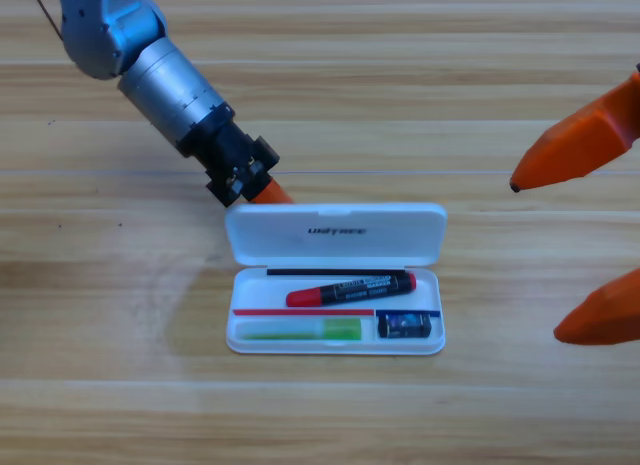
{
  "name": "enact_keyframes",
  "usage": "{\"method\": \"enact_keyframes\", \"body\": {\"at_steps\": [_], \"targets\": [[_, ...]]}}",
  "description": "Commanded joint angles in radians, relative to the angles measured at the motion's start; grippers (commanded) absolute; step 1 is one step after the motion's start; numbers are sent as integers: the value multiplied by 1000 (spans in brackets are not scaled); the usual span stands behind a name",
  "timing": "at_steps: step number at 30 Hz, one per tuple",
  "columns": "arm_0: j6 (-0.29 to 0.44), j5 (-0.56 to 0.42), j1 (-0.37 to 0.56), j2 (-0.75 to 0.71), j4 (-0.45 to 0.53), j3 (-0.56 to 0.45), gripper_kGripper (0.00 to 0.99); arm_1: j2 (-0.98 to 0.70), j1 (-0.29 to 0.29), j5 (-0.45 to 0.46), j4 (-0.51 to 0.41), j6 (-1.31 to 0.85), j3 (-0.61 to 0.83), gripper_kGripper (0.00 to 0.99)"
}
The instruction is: Clean up eraser and pencils
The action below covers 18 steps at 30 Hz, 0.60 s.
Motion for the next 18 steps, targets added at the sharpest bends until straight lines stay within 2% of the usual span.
{"method": "enact_keyframes", "body": {"at_steps": [1, 18], "targets": [[8, -16, -37, -29, 10, 49, 0, -10, -21, 23, -13, -2, 27, 948], [-5, -3, -87, -130, -25, 181, 0, -7, -21, 35, -13, -2, 29, 948]]}}
